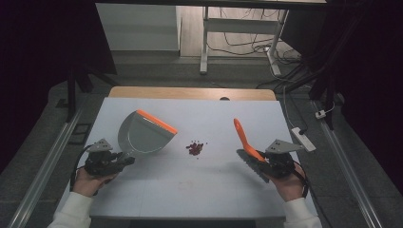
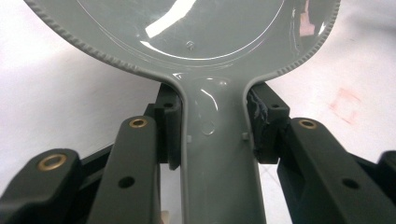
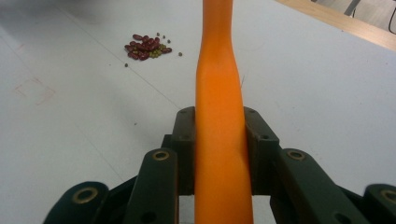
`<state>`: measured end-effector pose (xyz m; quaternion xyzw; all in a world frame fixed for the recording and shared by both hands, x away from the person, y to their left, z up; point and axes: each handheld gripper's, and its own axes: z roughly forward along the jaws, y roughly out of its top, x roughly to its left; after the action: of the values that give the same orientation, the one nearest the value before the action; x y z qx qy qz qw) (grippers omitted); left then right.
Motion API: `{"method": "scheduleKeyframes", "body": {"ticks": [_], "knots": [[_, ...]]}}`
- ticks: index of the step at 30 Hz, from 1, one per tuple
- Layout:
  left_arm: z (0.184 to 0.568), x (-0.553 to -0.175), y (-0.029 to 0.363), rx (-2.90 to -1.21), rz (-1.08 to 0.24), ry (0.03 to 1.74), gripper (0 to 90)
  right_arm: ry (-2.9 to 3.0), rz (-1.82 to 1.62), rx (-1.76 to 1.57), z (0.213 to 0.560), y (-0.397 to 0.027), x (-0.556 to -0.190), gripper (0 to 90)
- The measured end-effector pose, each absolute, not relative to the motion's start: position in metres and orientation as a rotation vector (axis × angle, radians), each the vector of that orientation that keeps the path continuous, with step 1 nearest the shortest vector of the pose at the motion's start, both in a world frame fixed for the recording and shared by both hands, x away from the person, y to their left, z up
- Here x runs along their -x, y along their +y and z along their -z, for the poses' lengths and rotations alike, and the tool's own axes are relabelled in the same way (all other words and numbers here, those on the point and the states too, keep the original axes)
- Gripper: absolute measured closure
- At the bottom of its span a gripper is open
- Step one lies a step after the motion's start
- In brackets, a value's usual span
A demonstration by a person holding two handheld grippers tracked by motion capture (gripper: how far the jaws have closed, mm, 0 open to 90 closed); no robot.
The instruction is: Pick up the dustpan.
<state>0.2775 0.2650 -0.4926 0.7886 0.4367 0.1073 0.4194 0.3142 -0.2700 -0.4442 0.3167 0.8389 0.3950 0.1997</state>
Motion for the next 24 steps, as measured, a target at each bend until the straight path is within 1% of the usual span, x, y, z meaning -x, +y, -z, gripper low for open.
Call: {"method": "scheduleKeyframes", "body": {"ticks": [4,7,18,24], "knots": [[0.489,-0.280,0.262,-1.990,-0.246,1.082,61.5,2.343,-1.108,-0.886,0.443,-0.270,-0.315,70.0],[0.487,-0.282,0.261,-2.002,-0.254,1.061,61.6,2.344,-1.104,-0.885,0.443,-0.269,-0.317,70.0],[0.482,-0.295,0.248,-2.094,-0.247,0.919,61.6,2.352,-1.090,-0.887,0.445,-0.263,-0.322,70.0],[0.483,-0.303,0.241,-2.139,-0.232,0.881,61.6,2.353,-1.087,-0.888,0.445,-0.260,-0.324,70.0]]}}
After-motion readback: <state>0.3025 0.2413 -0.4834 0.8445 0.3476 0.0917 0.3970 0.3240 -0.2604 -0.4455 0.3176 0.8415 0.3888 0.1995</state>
